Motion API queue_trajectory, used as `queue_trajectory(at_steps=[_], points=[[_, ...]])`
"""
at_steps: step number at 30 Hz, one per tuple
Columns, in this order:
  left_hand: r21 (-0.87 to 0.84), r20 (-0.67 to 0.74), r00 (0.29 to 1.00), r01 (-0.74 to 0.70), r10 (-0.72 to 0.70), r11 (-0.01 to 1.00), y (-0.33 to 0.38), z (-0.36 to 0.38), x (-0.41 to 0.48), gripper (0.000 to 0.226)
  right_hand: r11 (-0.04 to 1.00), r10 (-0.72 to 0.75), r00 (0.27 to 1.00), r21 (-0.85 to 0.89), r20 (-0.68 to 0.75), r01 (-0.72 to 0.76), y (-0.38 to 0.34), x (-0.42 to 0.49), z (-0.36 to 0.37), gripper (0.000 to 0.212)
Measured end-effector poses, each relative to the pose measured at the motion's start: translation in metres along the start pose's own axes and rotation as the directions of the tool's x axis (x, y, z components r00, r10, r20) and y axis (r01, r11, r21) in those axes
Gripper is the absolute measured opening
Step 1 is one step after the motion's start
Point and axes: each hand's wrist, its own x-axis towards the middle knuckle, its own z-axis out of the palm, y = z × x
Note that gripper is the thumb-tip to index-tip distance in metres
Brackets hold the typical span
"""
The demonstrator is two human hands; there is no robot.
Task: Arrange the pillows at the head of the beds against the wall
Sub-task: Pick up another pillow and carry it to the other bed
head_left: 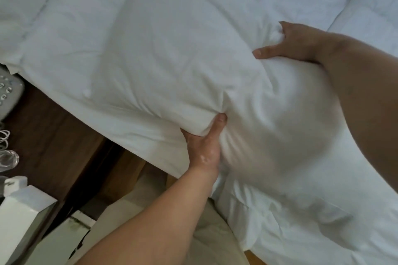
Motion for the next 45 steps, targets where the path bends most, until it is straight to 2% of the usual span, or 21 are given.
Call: queue_trajectory(at_steps=[4, 5, 8, 10, 14, 15, 19, 24, 27, 31, 35, 38, 41, 43, 45], points=[[-0.056, 0.042, 0.999, 0.021, -0.018, 0.998, 0.014, 0.002, -0.025, 0.095, 0.998, 0.025, 0.999, 0.060, -0.023, -0.023, -0.010, -0.037, -0.008, 0.126], [-0.060, 0.049, 0.999, 0.015, -0.012, 0.998, 0.018, 0.000, -0.033, 0.098, 0.997, 0.030, 0.999, 0.069, -0.035, -0.028, -0.013, -0.048, -0.011, 0.123], [-0.080, 0.054, 0.999, 0.011, -0.007, 0.997, 0.030, -0.007, -0.056, 0.126, 0.990, 0.013, 0.997, 0.141, -0.070, -0.003, -0.020, -0.084, -0.021, 0.095], [-0.056, 0.061, 0.998, 0.006, -0.002, 0.998, 0.042, -0.013, -0.068, 0.128, 0.981, -0.009, 0.996, 0.195, -0.088, 0.026, -0.026, -0.111, -0.025, 0.084], [0.049, 0.146, 0.989, 0.029, -0.036, 0.998, 0.074, -0.034, -0.085, 0.074, 0.942, -0.008, 0.990, 0.332, -0.140, 0.054, -0.042, -0.162, -0.028, 0.068], [0.074, 0.164, 0.986, 0.024, -0.036, 0.997, 0.082, -0.039, -0.085, 0.069, 0.933, 0.000, 0.988, 0.356, -0.153, 0.055, -0.045, -0.170, -0.028, 0.069], [0.163, 0.227, 0.974, -0.034, -0.004, 0.986, 0.120, -0.053, -0.084, 0.084, 0.915, 0.065, 0.962, 0.399, -0.266, 0.049, -0.058, -0.200, -0.023, 0.077], [0.320, 0.376, 0.926, -0.174, 0.044, 0.931, 0.179, -0.053, -0.083, 0.069, 0.859, 0.221, 0.891, 0.512, -0.398, 0.016, -0.075, -0.247, -0.016, 0.066], [0.409, 0.497, 0.867, -0.268, 0.033, 0.872, 0.218, -0.038, -0.089, 0.077, 0.796, 0.359, 0.816, 0.605, -0.453, -0.015, -0.078, -0.282, -0.009, 0.061], [0.533, 0.658, 0.752, -0.439, -0.030, 0.723, 0.260, 0.001, -0.113, 0.088, 0.675, 0.548, 0.681, 0.737, -0.486, -0.017, -0.074, -0.335, 0.001, 0.047], [0.575, 0.781, 0.608, -0.608, -0.145, 0.548, 0.273, 0.053, -0.157, 0.074, 0.529, 0.711, 0.525, 0.848, -0.468, 0.040, -0.066, -0.395, 0.016, 0.061], [0.551, 0.834, 0.499, -0.730, -0.235, 0.404, 0.265, 0.090, -0.196, 0.087, 0.391, 0.794, 0.441, 0.907, -0.419, 0.158, -0.059, -0.443, 0.041, 0.066], [0.494, 0.856, 0.389, -0.809, -0.339, 0.320, 0.239, 0.109, -0.231, 0.090, 0.275, 0.839, 0.402, 0.923, -0.367, 0.270, -0.053, -0.488, 0.080, 0.058], [0.470, 0.844, 0.347, -0.846, -0.408, 0.254, 0.211, 0.112, -0.250, 0.108, 0.232, 0.864, 0.365, 0.918, -0.347, 0.322, -0.048, -0.514, 0.111, 0.055], [0.446, 0.814, 0.282, -0.864, -0.507, 0.235, 0.176, 0.109, -0.265, 0.102, 0.181, 0.890, 0.335, 0.915, -0.308, 0.362, -0.039, -0.538, 0.142, 0.063]])
